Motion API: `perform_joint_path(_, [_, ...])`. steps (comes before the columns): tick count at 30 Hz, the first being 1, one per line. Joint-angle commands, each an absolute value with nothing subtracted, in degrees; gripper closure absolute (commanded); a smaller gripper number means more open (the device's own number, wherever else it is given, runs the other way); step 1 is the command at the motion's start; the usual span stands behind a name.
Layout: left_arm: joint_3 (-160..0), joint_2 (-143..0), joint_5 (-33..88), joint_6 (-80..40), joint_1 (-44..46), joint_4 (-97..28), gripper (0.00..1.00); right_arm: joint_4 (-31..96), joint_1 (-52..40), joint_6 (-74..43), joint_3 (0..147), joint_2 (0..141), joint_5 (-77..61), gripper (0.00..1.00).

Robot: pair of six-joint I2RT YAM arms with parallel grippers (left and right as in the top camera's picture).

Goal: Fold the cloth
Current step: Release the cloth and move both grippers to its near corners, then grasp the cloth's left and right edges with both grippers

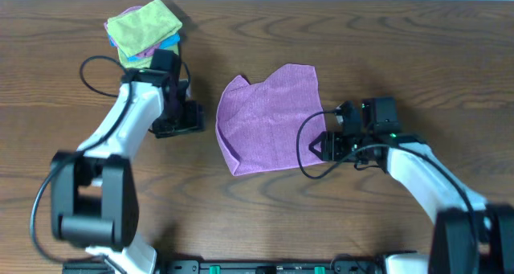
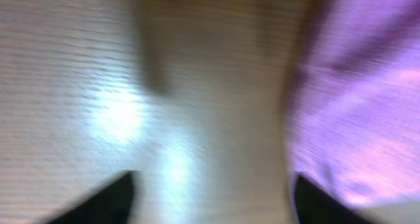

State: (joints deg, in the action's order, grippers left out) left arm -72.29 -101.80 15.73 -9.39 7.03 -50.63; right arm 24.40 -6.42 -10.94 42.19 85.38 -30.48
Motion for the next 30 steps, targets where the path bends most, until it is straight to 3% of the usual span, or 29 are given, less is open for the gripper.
perform_joint_path(1, [-72.2, -99.5, 25.2, -9.9, 7.1, -52.3, 0.05, 26.9, -5.7, -11.9, 42.0, 79.9, -33.1, 0.33])
perform_joint_path(11, [-71.1, -99.3, 33.8, -13.0, 7.2, -56.4, 0.05, 45.0, 2.6, -3.9, 41.8, 74.1, -33.3, 0.27])
perform_joint_path(19, [-59.6, -99.3, 39.0, -18.6, 8.1, -47.7, 0.04, 46.1, 9.1, -1.4, 41.6, 74.1, -37.7, 0.23])
perform_joint_path(30, [-50.5, -99.3, 41.0, -33.3, 12.6, -30.8, 0.05, 46.3, 9.5, -1.4, 41.6, 74.1, -38.0, 0.22])
